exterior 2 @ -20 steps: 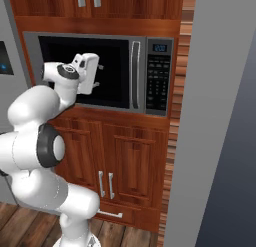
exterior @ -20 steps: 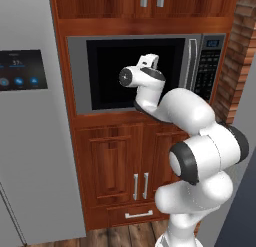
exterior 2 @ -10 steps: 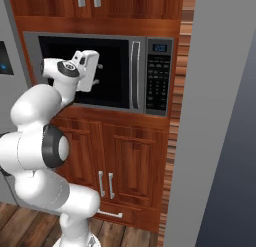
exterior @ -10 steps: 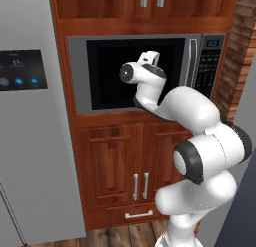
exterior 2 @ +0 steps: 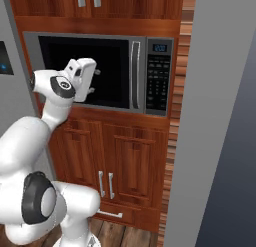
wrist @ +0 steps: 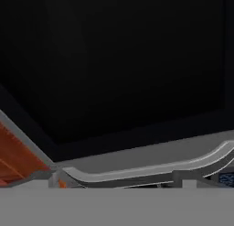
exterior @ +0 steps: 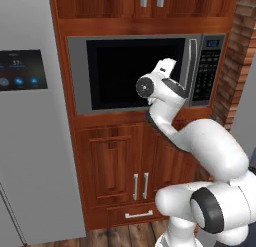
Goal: Remove the orange from the bowl and place it on the small plate. Then place the bowl with only the chicken drumstick in the microwave, close the door, and press the start button to microwave the chicken drumstick.
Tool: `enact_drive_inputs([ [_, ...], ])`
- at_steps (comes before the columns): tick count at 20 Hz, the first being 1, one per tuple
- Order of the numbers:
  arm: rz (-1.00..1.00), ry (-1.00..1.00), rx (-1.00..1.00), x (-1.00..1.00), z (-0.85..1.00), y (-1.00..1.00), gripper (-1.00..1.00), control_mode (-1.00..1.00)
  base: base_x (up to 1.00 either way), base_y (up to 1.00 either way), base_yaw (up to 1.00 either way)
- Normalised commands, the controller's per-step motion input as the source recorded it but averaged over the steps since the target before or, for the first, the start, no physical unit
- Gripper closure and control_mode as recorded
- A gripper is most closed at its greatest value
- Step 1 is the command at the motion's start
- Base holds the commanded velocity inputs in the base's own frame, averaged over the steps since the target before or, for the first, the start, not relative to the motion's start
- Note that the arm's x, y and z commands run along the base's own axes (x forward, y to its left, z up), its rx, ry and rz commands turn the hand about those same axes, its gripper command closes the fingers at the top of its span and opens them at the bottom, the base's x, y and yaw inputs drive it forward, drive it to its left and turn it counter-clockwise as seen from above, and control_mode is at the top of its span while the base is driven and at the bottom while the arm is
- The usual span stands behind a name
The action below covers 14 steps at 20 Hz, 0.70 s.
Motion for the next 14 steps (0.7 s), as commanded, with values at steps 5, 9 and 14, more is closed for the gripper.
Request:
enact_drive_inputs([
  [5, 0.07, -0.07, 0.19, -1.00, 0.00, -0.74, -1.00, -1.00, 0.00, 0.00, 0.00],
  [9, 0.09, 0.00, 0.23, -1.00, 0.00, -0.97, -1.00, -1.00, 0.00, 0.00, 0.00],
  [14, 0.02, 0.00, 0.11, -0.36, -0.25, -0.32, -1.00, -1.00, 0.00, 0.00, 0.00],
])
